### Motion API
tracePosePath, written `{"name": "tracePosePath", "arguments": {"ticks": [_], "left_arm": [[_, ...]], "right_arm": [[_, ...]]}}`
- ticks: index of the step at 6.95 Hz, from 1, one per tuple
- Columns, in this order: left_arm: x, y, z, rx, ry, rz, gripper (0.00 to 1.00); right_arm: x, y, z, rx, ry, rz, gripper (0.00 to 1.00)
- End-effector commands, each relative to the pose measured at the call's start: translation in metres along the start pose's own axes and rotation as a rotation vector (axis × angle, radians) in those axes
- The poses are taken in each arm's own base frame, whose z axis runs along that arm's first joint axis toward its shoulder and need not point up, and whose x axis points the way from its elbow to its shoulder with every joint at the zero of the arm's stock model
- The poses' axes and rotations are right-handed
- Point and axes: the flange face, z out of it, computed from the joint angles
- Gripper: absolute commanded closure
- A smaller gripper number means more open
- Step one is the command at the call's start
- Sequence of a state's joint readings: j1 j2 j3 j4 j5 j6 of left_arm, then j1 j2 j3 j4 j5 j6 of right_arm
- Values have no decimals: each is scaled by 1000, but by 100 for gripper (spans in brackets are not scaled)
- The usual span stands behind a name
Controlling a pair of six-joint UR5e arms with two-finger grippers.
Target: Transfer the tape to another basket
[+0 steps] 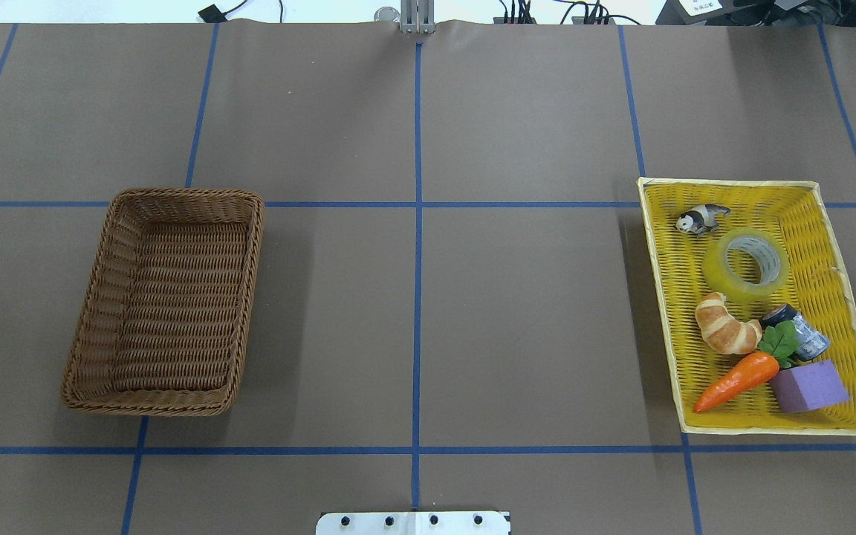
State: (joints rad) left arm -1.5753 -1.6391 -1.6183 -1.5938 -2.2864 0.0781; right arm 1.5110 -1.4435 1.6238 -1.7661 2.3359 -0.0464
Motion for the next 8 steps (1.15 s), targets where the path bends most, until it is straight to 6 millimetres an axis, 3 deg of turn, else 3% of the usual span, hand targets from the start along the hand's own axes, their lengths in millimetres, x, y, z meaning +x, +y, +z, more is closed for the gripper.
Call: {"name": "tracePosePath", "arguments": {"ticks": [1,8], "left_arm": [[-1,1,1,-2,1,-1,1],[-1,3,2,-3,1,-2,1]], "right_arm": [[5,3,1,-2,6,10,0],[12,11,6,-11,11,18,0]]}}
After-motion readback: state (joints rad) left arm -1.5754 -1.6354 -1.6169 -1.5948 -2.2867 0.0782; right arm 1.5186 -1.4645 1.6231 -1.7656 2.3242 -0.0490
